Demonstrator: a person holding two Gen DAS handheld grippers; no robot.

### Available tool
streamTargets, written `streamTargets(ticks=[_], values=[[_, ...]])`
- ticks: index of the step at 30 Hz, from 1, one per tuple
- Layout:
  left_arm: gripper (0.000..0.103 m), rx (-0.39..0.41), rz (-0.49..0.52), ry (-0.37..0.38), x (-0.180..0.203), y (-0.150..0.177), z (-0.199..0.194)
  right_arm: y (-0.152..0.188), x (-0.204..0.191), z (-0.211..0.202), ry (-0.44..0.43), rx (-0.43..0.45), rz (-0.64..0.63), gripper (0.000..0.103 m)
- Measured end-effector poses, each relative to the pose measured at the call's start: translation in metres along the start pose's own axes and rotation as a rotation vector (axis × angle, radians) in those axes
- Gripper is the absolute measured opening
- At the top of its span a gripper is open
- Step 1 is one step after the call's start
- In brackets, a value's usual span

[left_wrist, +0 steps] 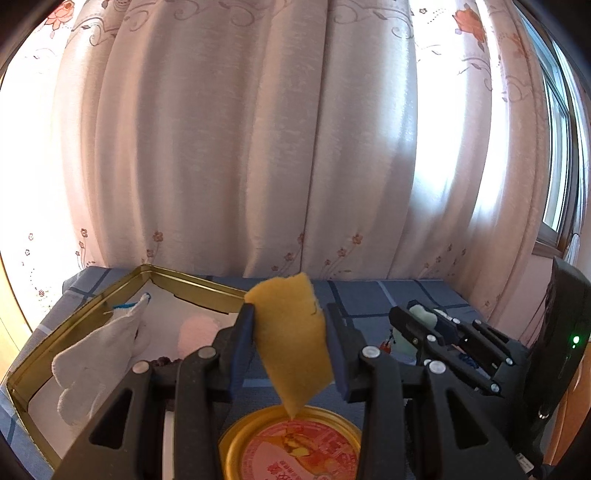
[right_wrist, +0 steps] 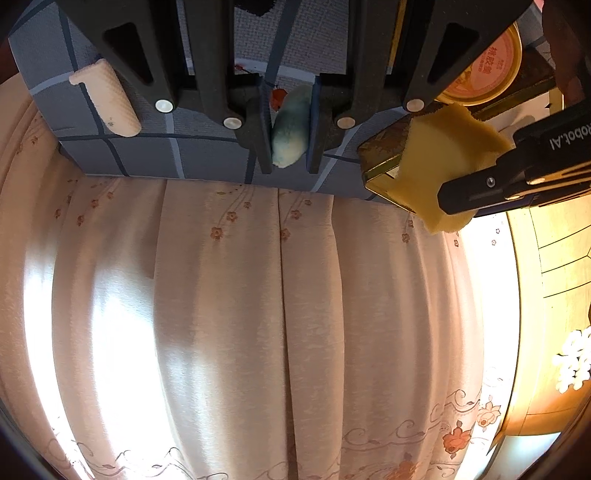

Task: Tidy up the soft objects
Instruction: 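Carry the sponge with the left tool while the right tool carries the green item to the tray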

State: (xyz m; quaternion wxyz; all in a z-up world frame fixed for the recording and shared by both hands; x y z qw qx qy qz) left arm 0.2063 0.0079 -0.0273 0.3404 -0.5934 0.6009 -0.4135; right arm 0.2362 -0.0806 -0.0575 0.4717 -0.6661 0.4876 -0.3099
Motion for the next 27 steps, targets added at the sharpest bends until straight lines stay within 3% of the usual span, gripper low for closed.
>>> streamTargets(ticks=[27], values=[[0.037, 0.002, -0.002, -0.023, -0.021, -0.002, 0.001, 0.000, -0.019, 0.018, -0.016, -0.034, -0.023, 0.019]])
Point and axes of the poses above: each gripper's, at about its wrist camera, not at the fingertips, and z roughly the way its jaws point, x to its right, y to its underside, the point moved 10 cm from there along z, roughly the way its jaws point, and after that the axes turned 3 degrees about z, right-handed, at the moved point
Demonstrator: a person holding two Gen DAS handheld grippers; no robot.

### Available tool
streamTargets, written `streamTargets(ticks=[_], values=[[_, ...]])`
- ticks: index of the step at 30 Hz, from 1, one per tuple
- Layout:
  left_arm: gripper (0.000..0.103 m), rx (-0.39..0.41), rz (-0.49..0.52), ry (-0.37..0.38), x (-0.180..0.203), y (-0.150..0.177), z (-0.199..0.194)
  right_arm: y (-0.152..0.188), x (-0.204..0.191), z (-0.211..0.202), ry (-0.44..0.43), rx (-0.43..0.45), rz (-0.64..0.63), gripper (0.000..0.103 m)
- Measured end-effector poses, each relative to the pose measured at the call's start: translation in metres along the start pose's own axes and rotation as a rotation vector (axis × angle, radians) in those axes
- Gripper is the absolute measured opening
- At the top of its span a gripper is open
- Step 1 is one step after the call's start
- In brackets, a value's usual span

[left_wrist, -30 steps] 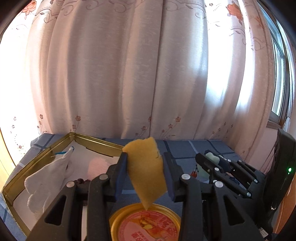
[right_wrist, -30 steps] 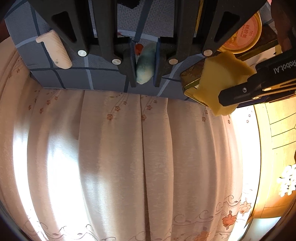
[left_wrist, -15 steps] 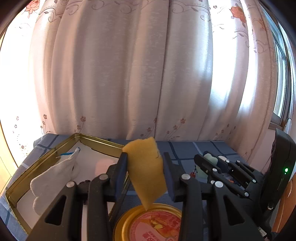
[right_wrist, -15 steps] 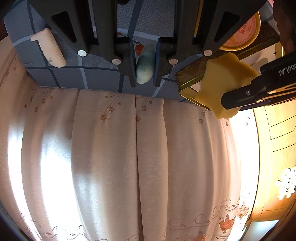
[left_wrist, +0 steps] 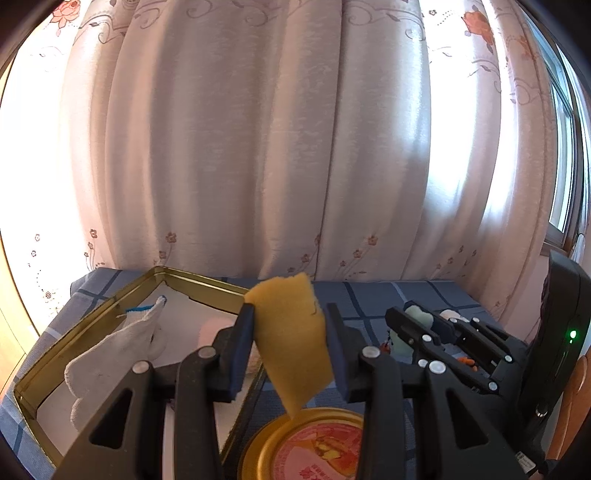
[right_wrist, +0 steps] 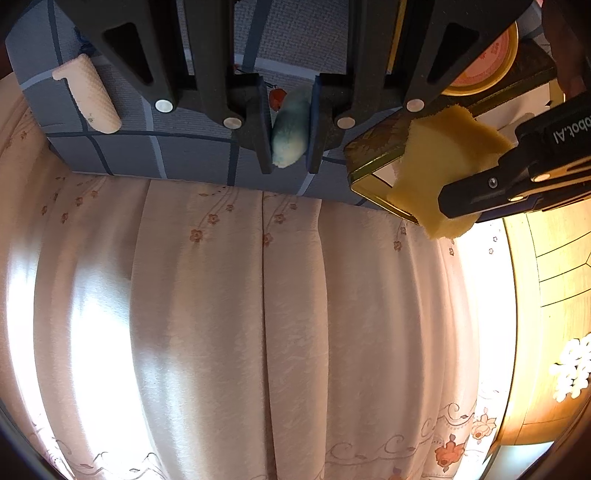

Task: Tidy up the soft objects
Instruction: 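Carry the sponge with the left tool while the right tool carries the green item to the tray, then lower the sponge into the tray and open the left tool while the right tool releases the green item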

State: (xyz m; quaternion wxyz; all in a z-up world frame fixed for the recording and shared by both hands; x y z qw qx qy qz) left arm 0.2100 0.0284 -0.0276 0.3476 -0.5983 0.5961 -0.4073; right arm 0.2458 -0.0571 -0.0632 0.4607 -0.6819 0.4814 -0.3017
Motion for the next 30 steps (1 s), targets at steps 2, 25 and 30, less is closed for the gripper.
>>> streamTargets(ticks=[2, 25, 30], values=[[0.037, 0.000, -0.001, -0.004, -0.003, 0.000, 0.001, 0.000, -0.002, 0.003, -0.003, -0.007, -0.005, 0.019], [0.037, 0.005, 0.010, -0.032, -0.038, -0.019, -0.003, -0.041, -0.041, 0.008, -0.071, -0.031, -0.042, 0.019], [0.037, -0.001, 0.001, -0.052, -0.052, -0.023, -0.006, -0.050, -0.060, 0.009, -0.090, -0.034, -0.069, 0.019]])
Point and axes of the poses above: each gripper's, at about its wrist camera, not at the fingertips, and z roughly the way its jaws point, x to its right, y to its underside, the point moved 10 cm from there along z, roughly the way its jaws point, and after that the axes turned 3 degrees about z, right-handed, at the moved point
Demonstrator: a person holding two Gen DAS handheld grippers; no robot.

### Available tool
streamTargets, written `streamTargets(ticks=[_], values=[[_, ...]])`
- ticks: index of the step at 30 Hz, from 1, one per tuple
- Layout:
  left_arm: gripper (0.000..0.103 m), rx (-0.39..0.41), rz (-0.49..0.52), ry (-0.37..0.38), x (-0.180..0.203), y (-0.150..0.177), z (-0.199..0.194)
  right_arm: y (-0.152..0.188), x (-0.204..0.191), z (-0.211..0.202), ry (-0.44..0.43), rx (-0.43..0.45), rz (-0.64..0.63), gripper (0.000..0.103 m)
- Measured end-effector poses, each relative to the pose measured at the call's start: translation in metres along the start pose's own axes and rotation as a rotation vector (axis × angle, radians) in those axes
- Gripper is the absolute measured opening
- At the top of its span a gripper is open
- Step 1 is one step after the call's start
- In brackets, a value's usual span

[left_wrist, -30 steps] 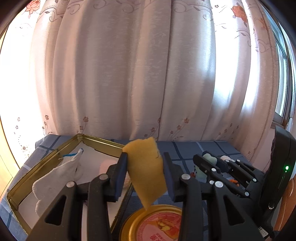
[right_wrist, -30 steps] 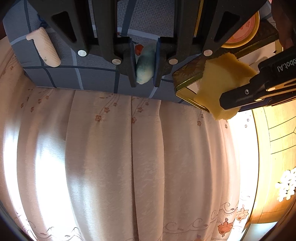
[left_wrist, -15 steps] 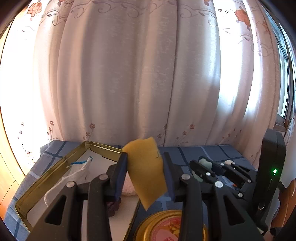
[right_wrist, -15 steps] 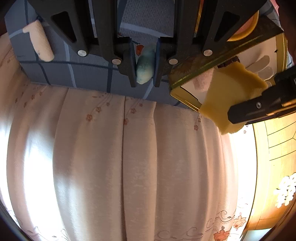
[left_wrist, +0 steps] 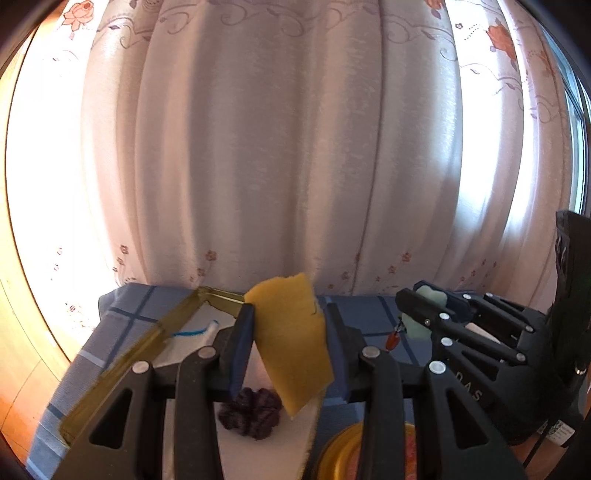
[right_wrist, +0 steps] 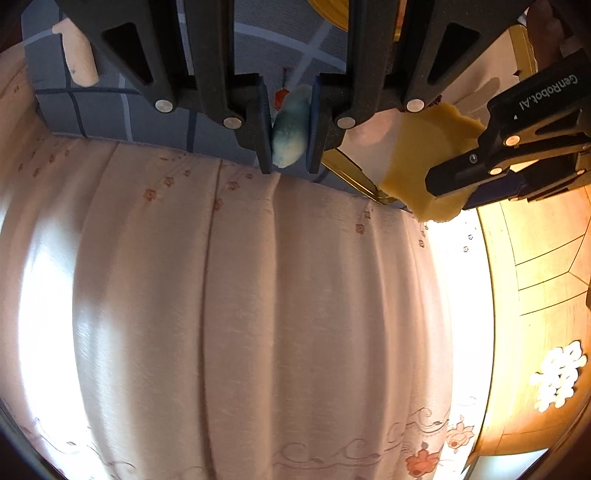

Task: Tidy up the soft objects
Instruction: 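Lower the sponge into the tray and open the left tool while the right tool releases the green item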

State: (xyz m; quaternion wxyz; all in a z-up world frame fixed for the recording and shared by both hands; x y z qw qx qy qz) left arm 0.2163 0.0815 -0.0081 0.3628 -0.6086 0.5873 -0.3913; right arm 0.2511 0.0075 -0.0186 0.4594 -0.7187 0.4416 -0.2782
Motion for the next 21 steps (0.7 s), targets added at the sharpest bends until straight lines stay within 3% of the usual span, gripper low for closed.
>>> streamTargets(ticks=[12, 21], values=[[0.037, 0.019, -0.002, -0.072, -0.048, -0.020, -0.012, -0.027, -0.035, 0.012, -0.026, -0.004, -0.061, 0.019], [0.037, -0.038, -0.039, -0.126, -0.085, -0.013, -0.001, -0.032, -0.076, 0.019, -0.063, -0.023, -0.129, 0.019]])
Point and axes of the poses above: each gripper's, at about its wrist camera, not at the fingertips, and z roughly the way its jaws point, x to its right, y to its underside, the point moved 10 cm from there along z, roughly the way its jaws point, and after that the axes turned 3 degrees about z, right-handed, at the moved point
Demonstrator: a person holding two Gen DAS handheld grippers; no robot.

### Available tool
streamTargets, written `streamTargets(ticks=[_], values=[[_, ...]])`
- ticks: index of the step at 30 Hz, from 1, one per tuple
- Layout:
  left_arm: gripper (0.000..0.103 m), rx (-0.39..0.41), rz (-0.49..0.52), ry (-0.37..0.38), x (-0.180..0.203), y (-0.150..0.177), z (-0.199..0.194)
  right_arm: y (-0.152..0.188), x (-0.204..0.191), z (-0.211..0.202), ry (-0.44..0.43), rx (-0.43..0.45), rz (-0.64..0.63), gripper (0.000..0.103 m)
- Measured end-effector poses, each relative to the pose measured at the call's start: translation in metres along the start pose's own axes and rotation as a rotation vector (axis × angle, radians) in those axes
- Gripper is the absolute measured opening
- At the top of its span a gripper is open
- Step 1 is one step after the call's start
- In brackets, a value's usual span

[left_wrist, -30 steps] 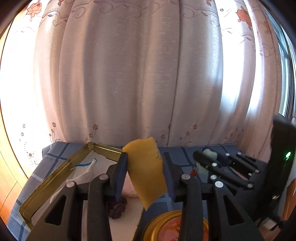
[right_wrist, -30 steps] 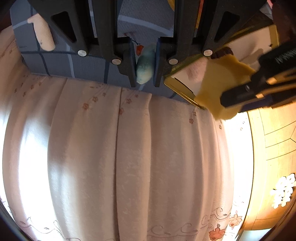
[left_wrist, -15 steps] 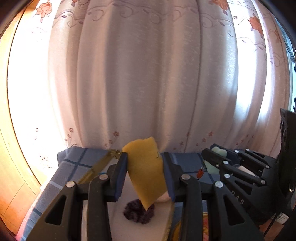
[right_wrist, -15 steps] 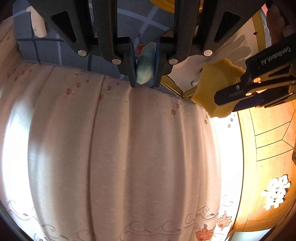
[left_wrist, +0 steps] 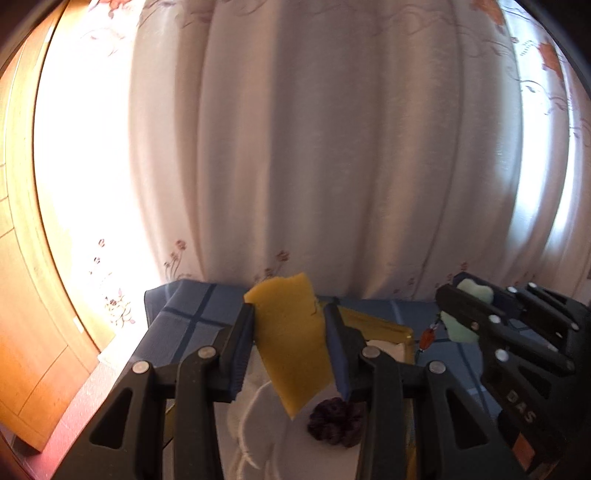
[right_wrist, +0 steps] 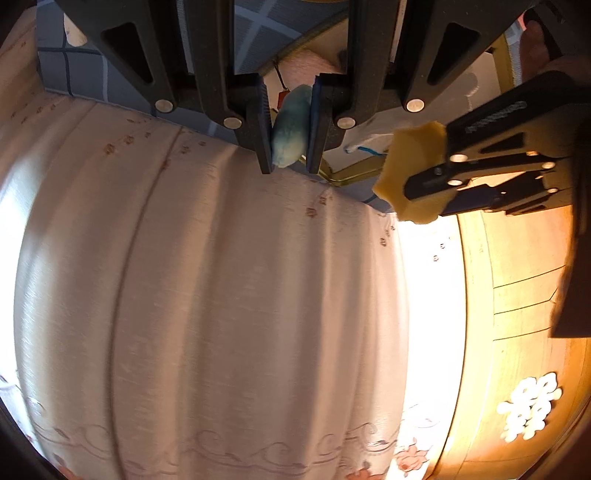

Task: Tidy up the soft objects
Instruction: 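Lower the sponge into the tray and open the left tool while the right tool releases the green item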

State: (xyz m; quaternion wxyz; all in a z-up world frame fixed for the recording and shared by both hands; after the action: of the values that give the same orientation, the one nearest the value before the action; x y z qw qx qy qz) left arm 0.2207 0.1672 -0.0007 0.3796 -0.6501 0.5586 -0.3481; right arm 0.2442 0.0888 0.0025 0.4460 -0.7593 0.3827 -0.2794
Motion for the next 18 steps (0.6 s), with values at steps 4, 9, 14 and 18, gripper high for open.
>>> streamTargets(ticks=[4, 9, 14, 18], values=[[0.037, -0.028, -0.026, -0.028, -0.016, 0.006, 0.007, 0.002, -0.020, 0.004, -0.024, -0.019, -0.031, 0.019], [0.037, -0.058, -0.046, -0.088, -0.039, 0.015, 0.013, 0.008, -0.039, 0.013, -0.044, -0.054, -0.064, 0.019], [0.037, -0.093, -0.071, -0.140, -0.060, 0.025, 0.023, 0.017, -0.052, 0.027, -0.053, -0.106, -0.086, 0.019], [0.041, -0.125, -0.075, -0.159, -0.067, 0.035, 0.030, 0.027, -0.055, 0.041, -0.059, -0.166, -0.090, 0.020]])
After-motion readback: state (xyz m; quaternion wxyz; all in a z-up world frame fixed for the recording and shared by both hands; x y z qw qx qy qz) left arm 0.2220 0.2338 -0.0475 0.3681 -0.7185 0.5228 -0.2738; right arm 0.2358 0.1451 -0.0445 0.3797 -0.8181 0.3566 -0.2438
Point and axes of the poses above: each gripper's, at about its wrist camera, not at the fingertips, and z roughly the way its jaws point, x to its right, y to its underside, the point moved 10 cm from there along z, roughly the way its jaws point, and after that the axes turned 3 degrees about z, right-handed, at the moved point
